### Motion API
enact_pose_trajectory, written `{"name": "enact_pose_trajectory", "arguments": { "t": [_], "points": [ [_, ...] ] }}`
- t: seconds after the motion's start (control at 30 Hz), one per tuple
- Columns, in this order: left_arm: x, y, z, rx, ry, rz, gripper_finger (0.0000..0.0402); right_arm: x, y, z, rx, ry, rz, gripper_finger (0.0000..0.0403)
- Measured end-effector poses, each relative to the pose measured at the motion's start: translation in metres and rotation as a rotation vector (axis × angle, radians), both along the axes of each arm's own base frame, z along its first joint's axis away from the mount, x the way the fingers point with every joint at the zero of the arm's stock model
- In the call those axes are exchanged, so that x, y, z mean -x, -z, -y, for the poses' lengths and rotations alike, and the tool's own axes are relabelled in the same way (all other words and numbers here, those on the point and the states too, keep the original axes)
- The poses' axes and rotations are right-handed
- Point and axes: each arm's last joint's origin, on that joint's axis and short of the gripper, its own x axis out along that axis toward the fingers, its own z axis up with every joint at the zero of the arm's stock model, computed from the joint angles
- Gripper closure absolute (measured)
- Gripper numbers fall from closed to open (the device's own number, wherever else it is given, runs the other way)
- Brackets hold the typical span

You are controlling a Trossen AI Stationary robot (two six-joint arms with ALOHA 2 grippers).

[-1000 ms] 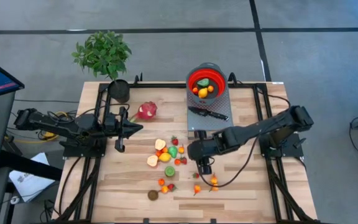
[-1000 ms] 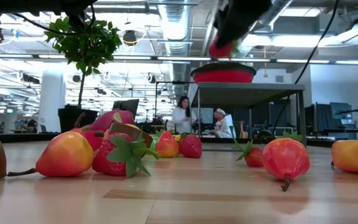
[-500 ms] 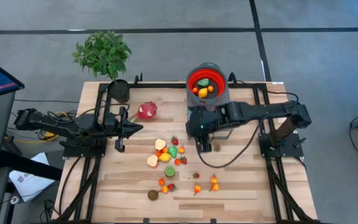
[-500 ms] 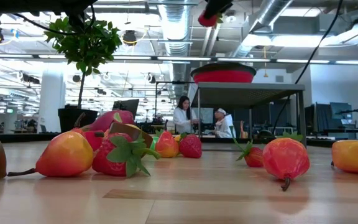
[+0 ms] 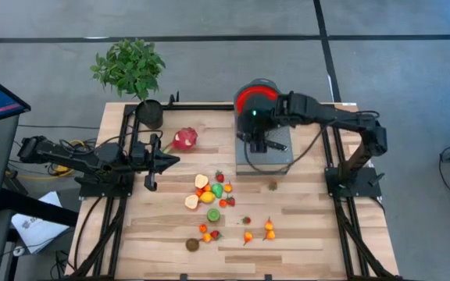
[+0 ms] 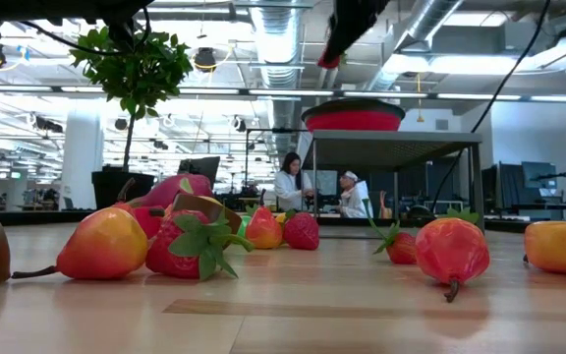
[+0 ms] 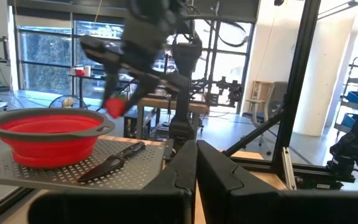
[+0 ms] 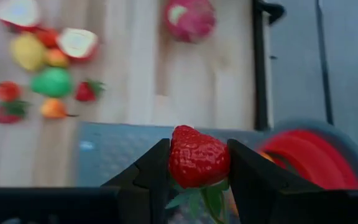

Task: Pick & Place Fruit
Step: Put the strawberry into the red colander on the shelf

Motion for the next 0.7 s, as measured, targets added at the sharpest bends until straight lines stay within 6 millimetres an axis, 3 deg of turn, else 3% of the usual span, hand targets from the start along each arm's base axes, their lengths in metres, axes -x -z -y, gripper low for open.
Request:
{"name": "enact_pose_trajectory", "arguments": {
  "t": [0.33, 0.7],
  "points": [
    [0.0, 0.0, 0.0, -0.002, 0.0, 0.0, 0.0399, 0.023, 0.001, 0.072, -0.06, 0.091, 0.013, 0.0273],
    [0.0, 0.0, 0.0, -0.002, 0.0, -0.001, 0.0399, 0.034, 0.016, 0.12, -0.141, 0.129, 0.017, 0.0271]
  ]
}}
